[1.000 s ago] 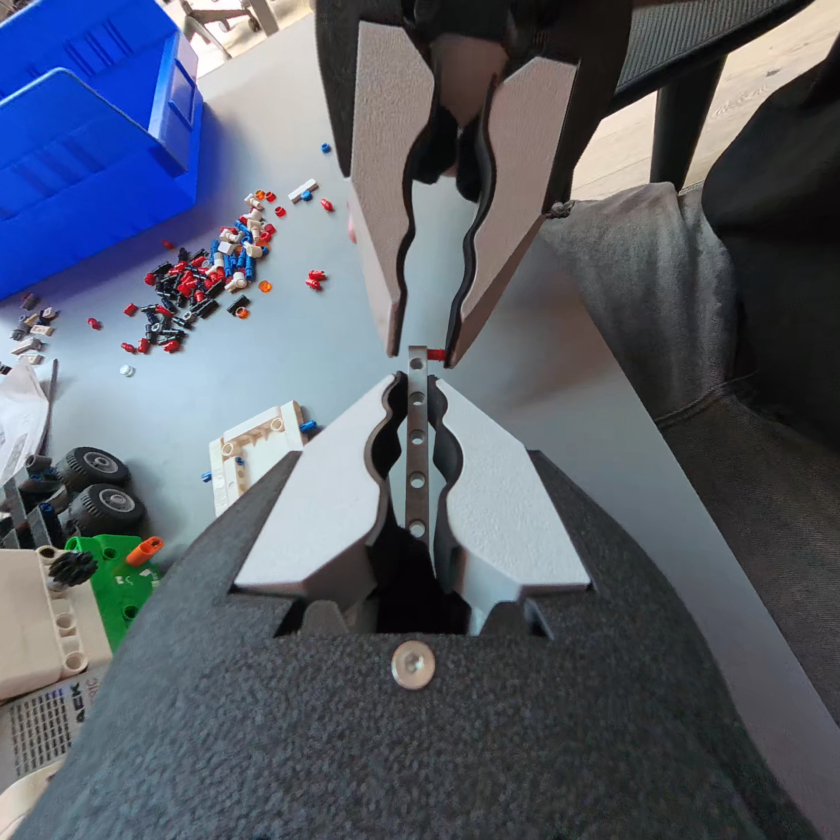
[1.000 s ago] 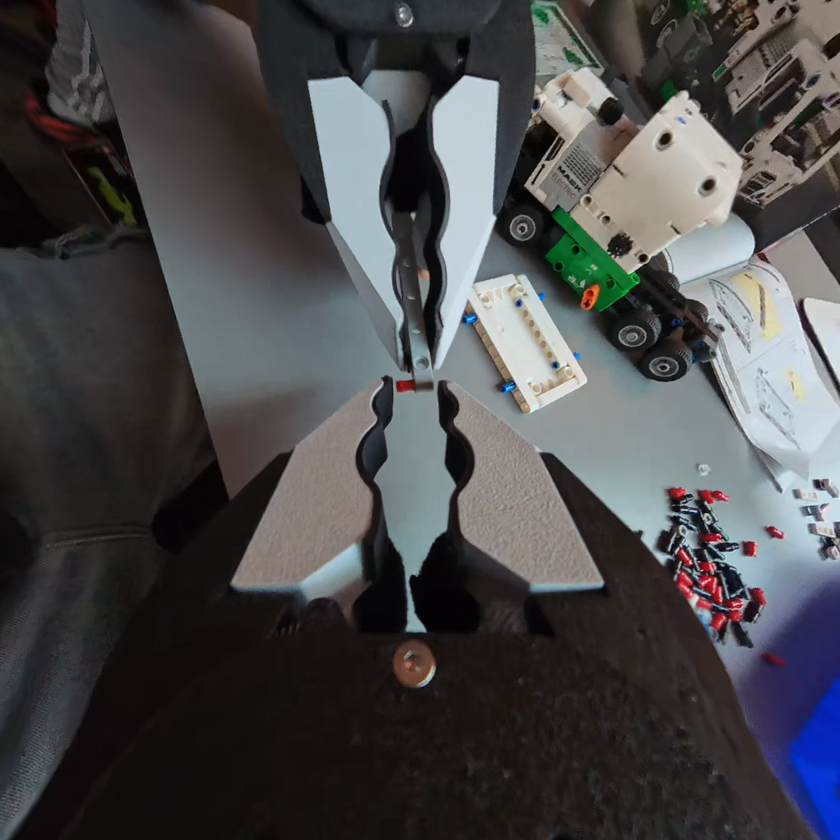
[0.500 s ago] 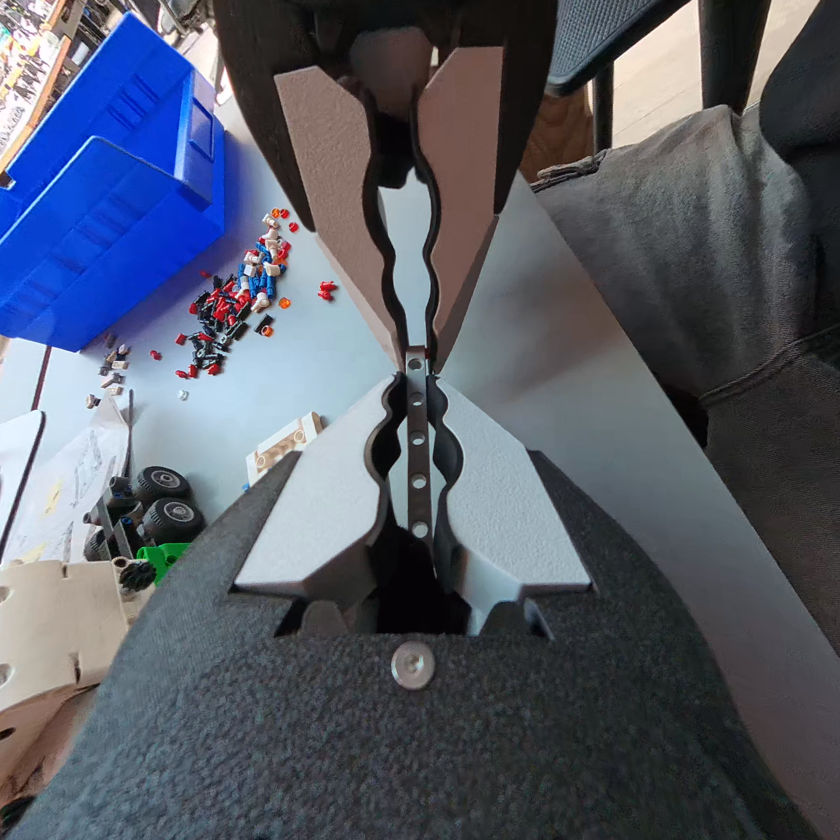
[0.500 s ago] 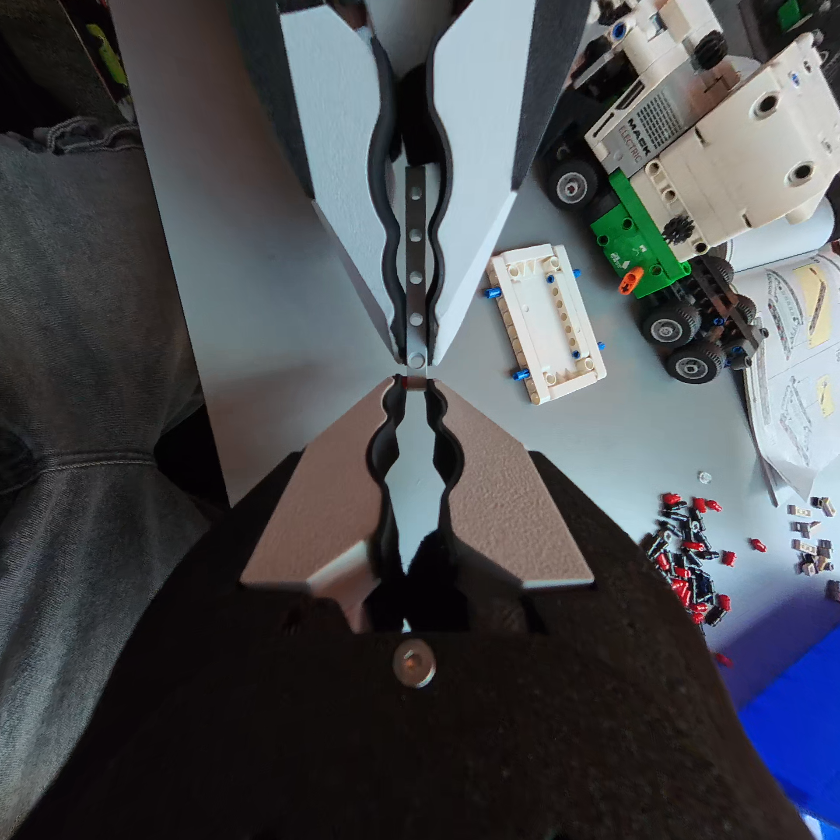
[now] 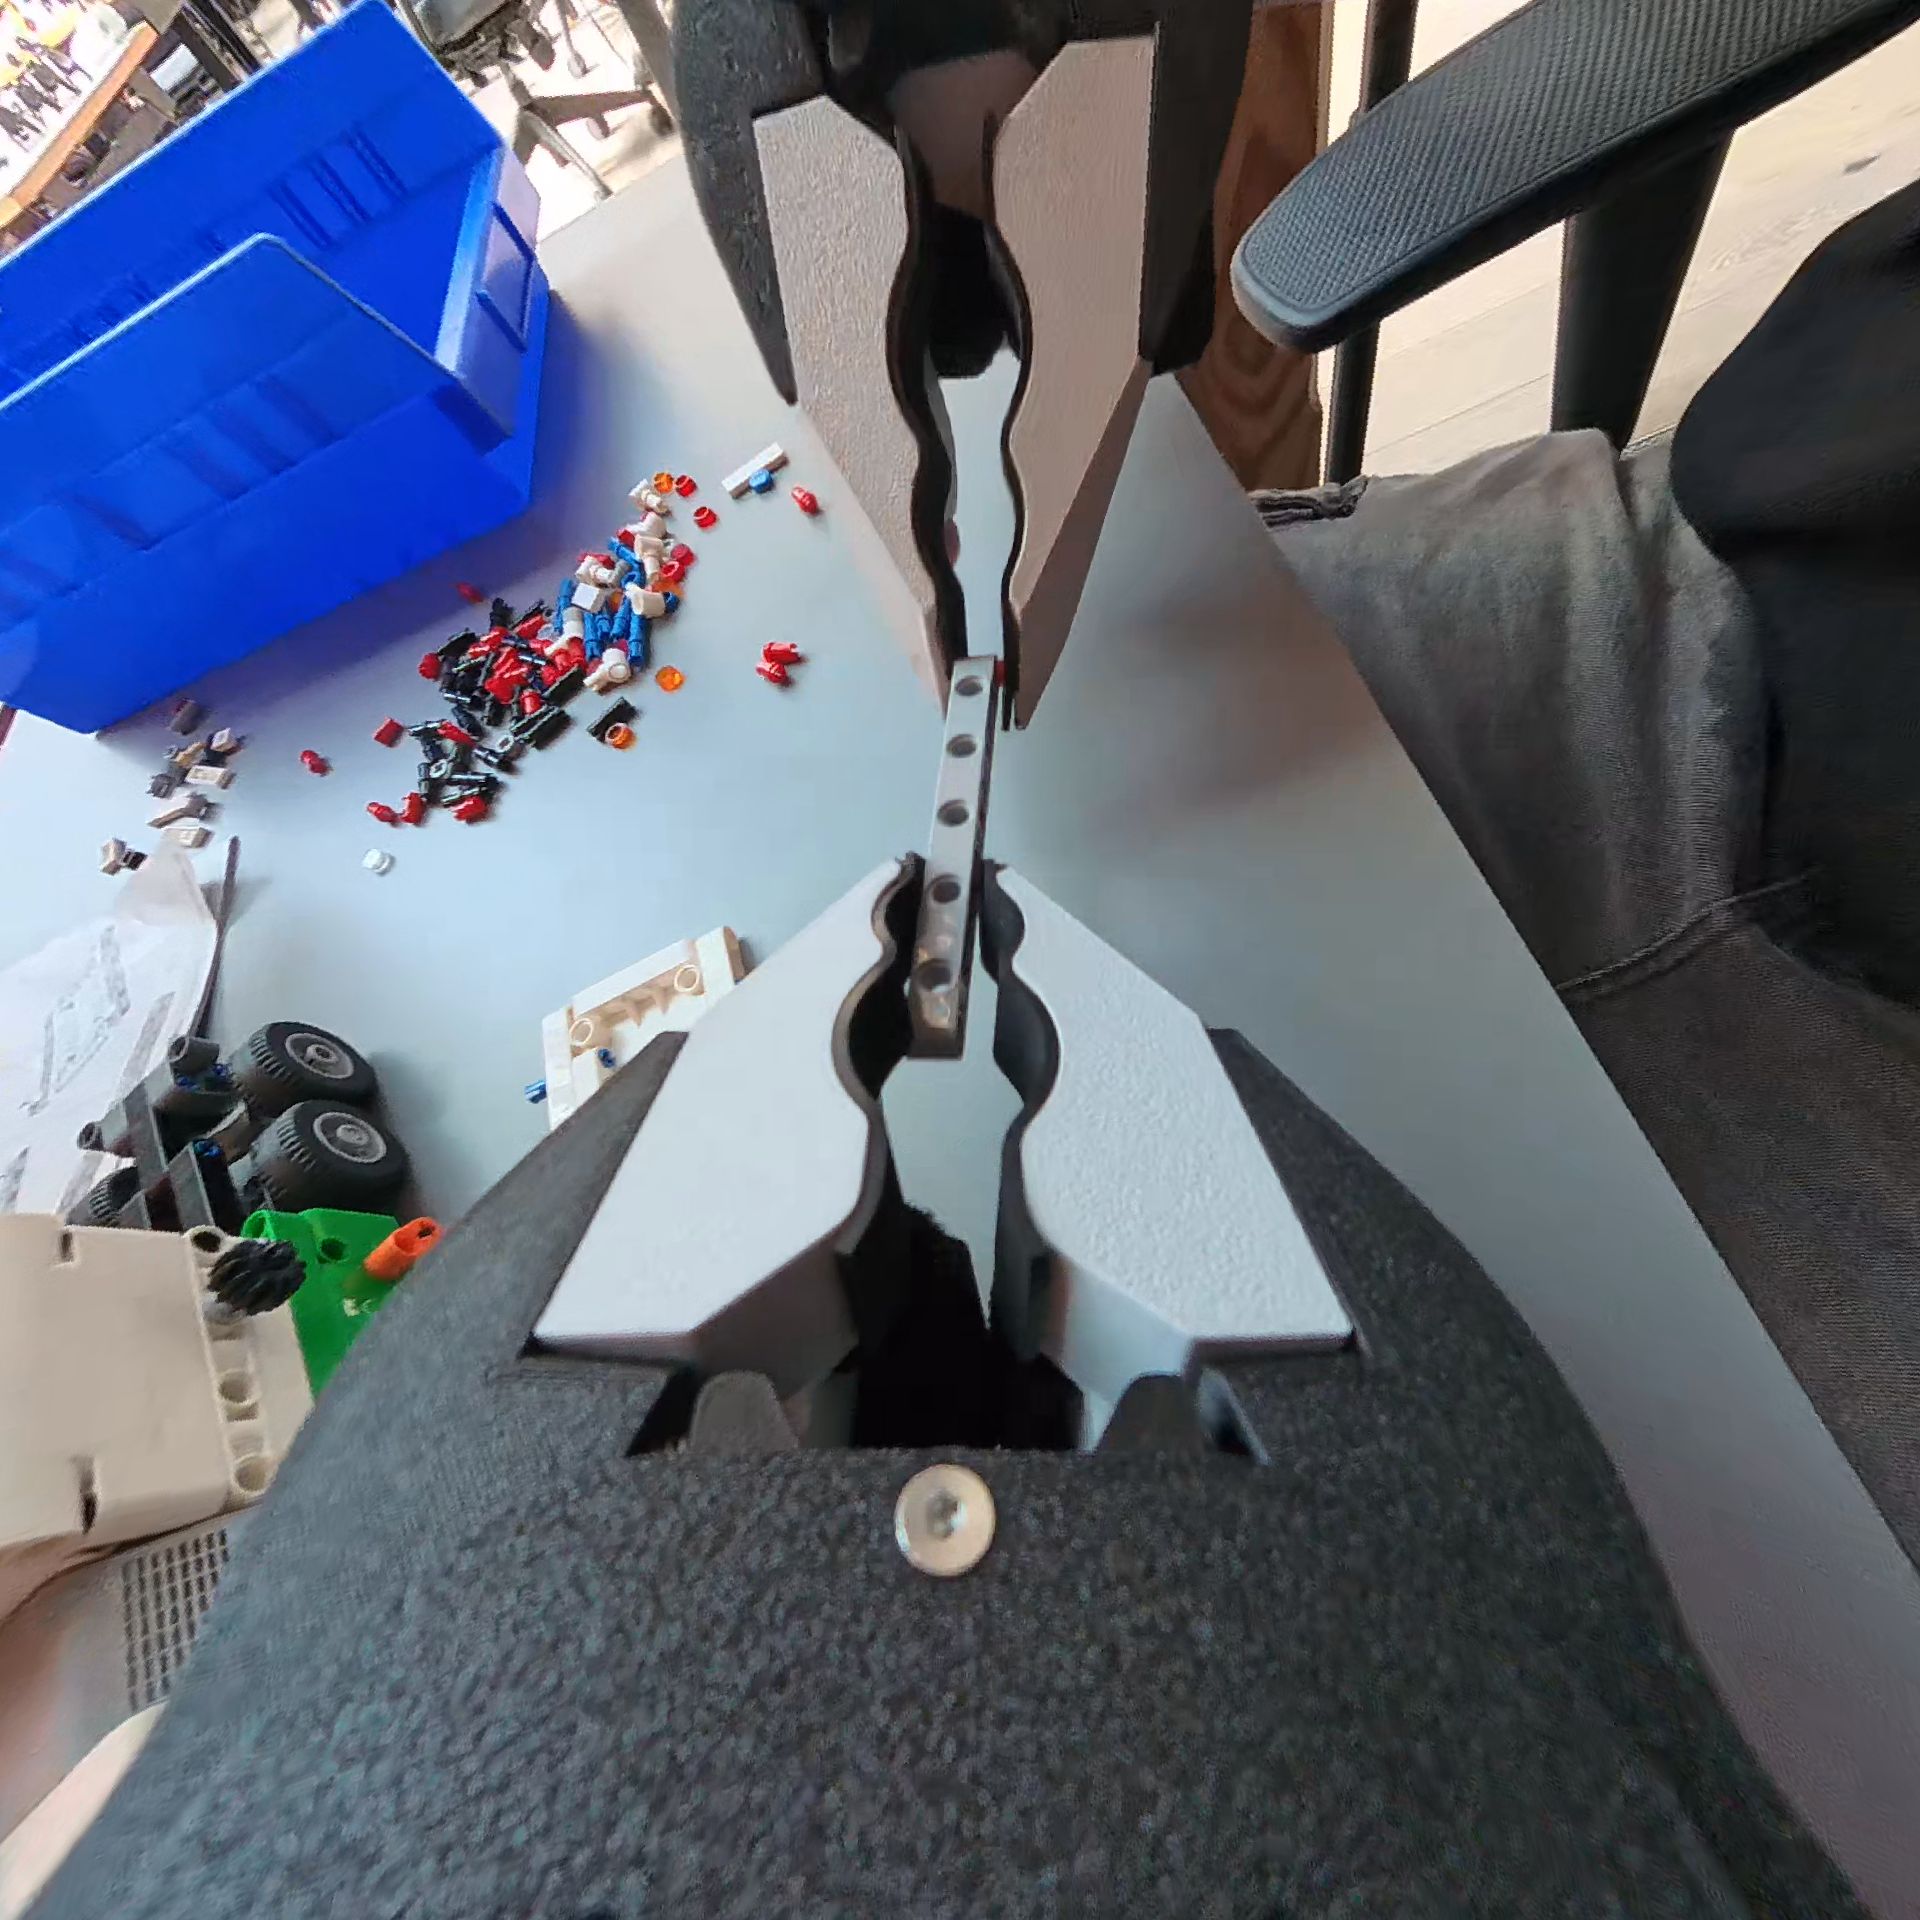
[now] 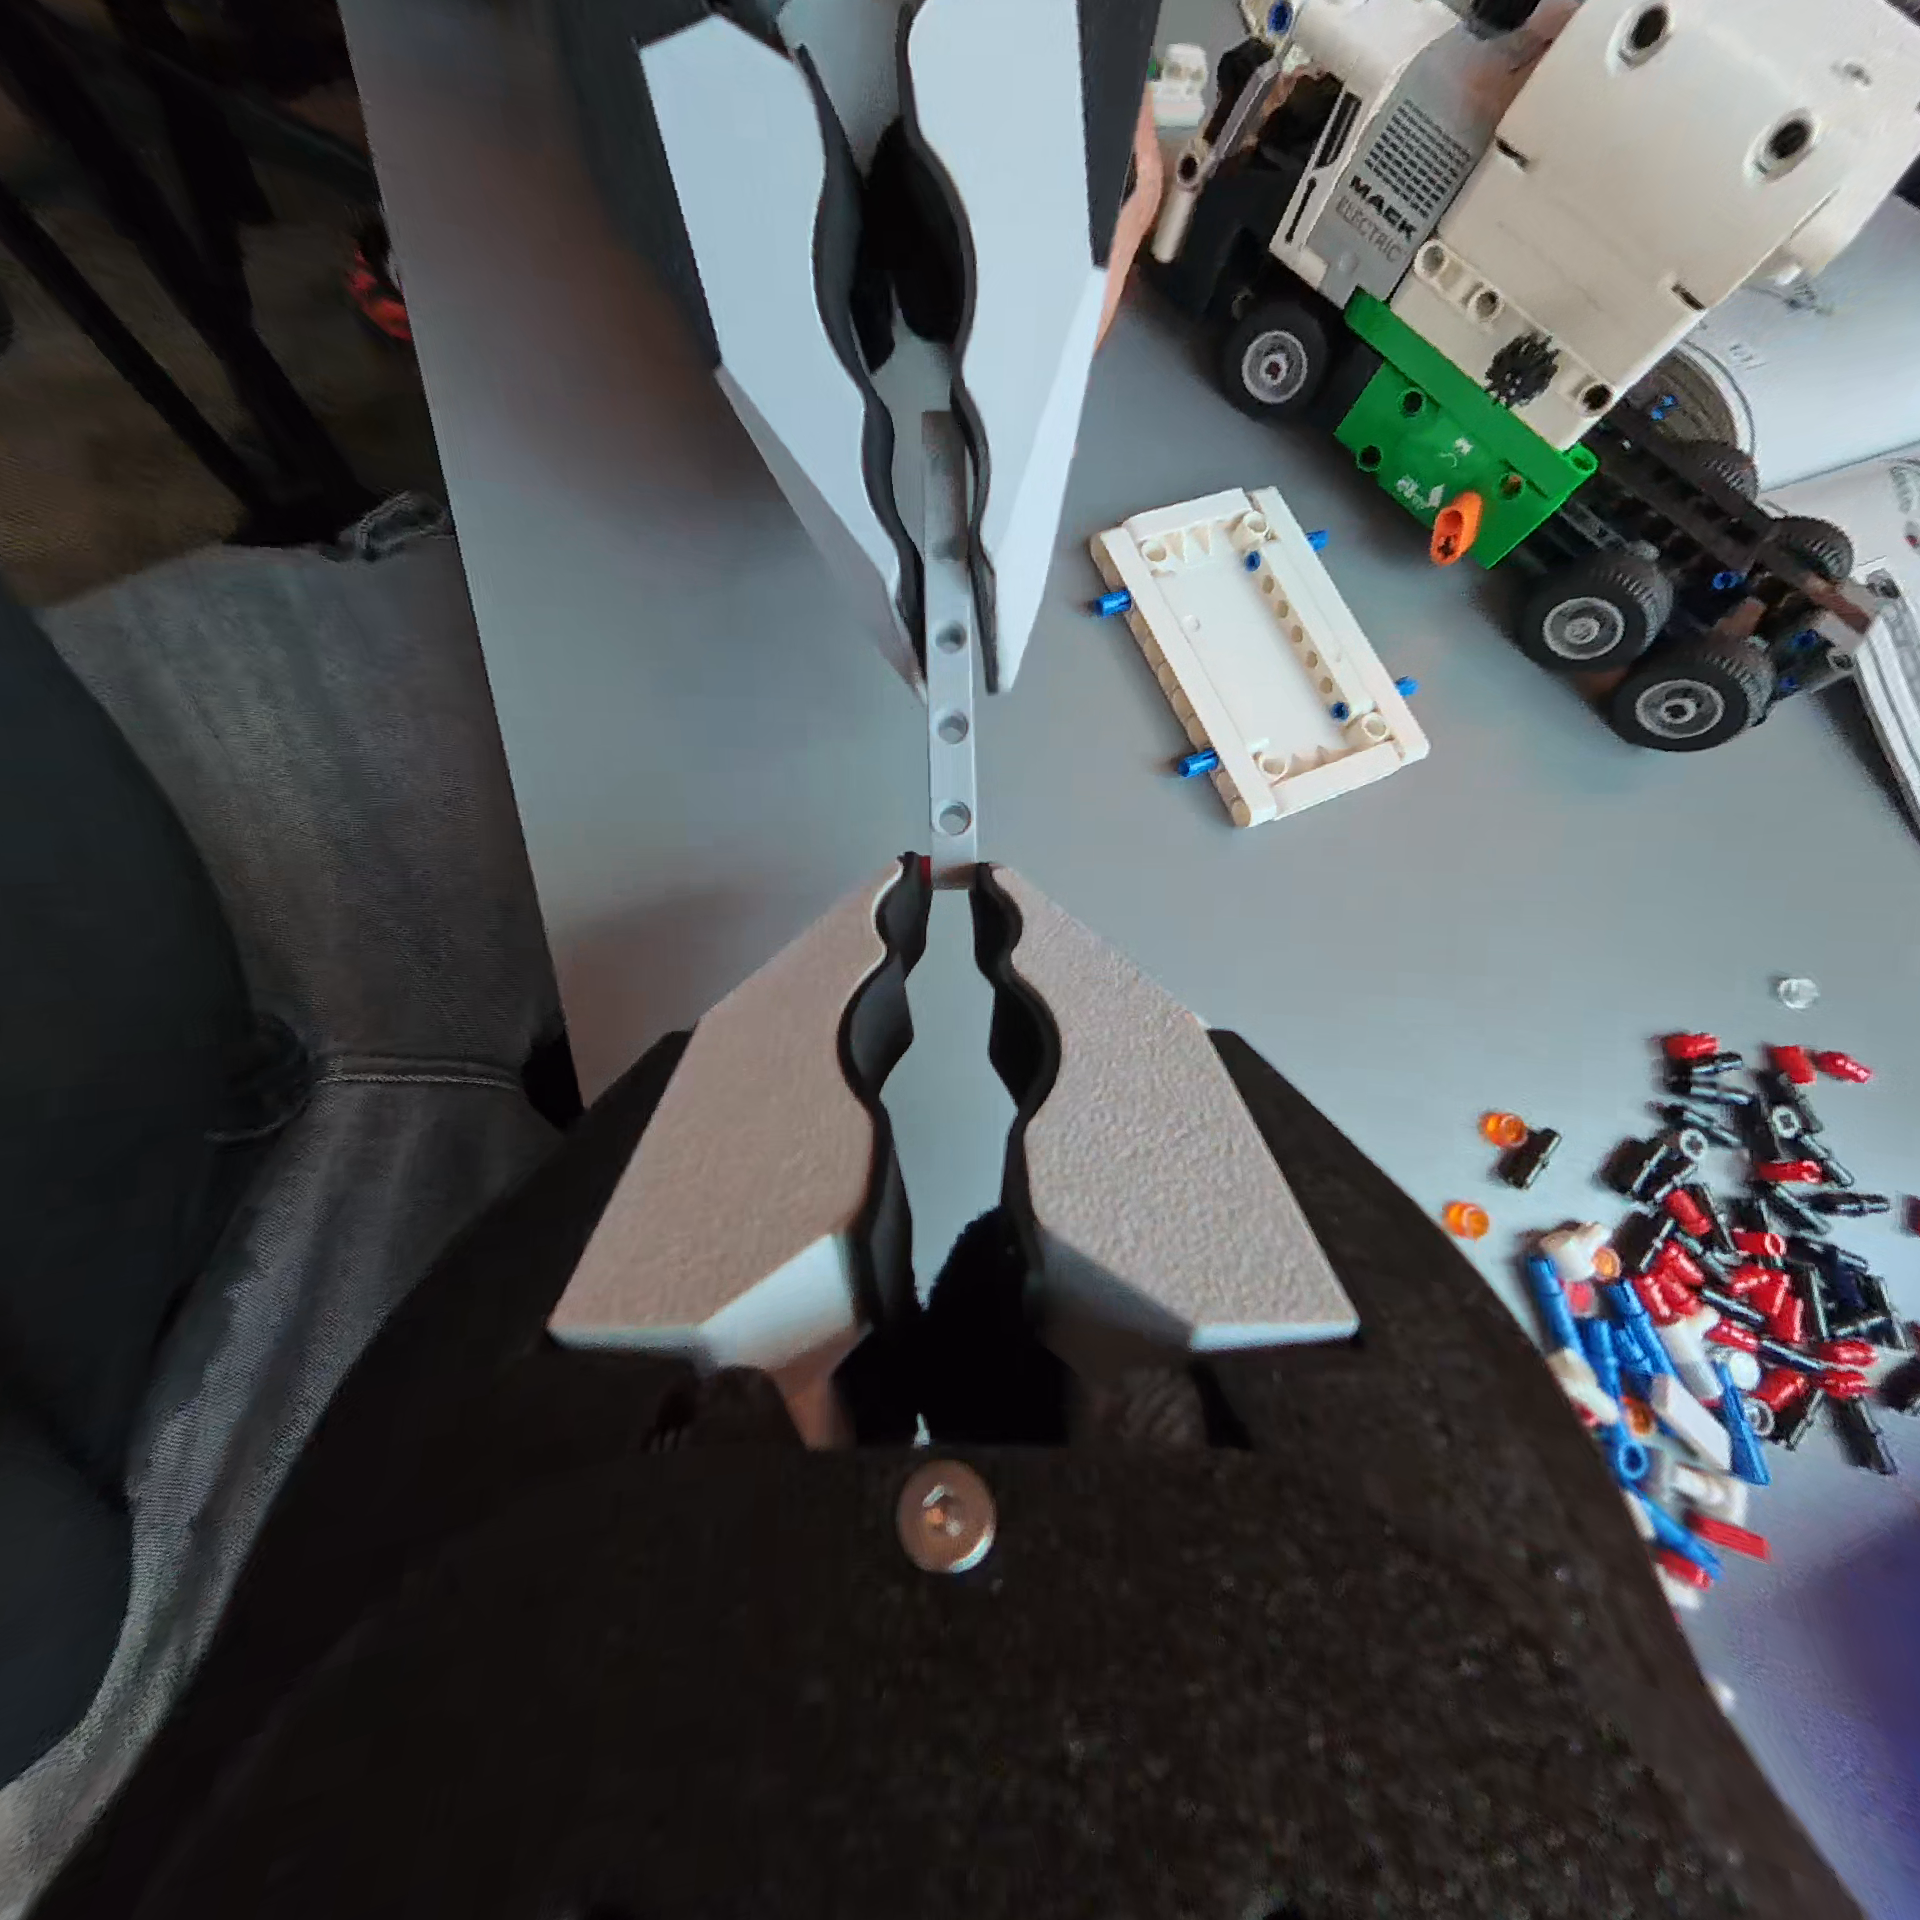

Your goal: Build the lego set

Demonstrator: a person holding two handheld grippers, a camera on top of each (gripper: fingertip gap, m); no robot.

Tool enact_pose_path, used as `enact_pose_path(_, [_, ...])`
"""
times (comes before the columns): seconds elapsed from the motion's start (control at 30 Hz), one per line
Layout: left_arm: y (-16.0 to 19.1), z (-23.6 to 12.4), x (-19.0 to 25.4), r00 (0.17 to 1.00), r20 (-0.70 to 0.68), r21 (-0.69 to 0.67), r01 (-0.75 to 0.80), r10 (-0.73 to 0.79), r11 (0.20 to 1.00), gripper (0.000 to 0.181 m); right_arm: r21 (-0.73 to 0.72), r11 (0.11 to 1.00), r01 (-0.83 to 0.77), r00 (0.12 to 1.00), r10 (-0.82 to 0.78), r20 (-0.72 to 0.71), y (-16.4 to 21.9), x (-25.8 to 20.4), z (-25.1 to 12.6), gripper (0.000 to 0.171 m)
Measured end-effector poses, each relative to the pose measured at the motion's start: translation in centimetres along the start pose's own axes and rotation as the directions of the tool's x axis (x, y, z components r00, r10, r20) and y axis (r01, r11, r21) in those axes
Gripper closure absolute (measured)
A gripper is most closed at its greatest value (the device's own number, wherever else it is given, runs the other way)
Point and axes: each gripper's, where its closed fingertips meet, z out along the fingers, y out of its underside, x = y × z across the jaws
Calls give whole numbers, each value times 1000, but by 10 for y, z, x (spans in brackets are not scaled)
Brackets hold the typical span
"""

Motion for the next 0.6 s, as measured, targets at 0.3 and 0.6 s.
enact_pose_path(0.3, [-15,-8,4,984,-122,95,139,-127,986,176,175,958,-227,969,204,139,-4,-7,-14,163])
enact_pose_path(0.6, [-11,-5,17,950,-236,64,227,-206,972,176,244,928,-282,949,233,213,-18,-16,-13,151])
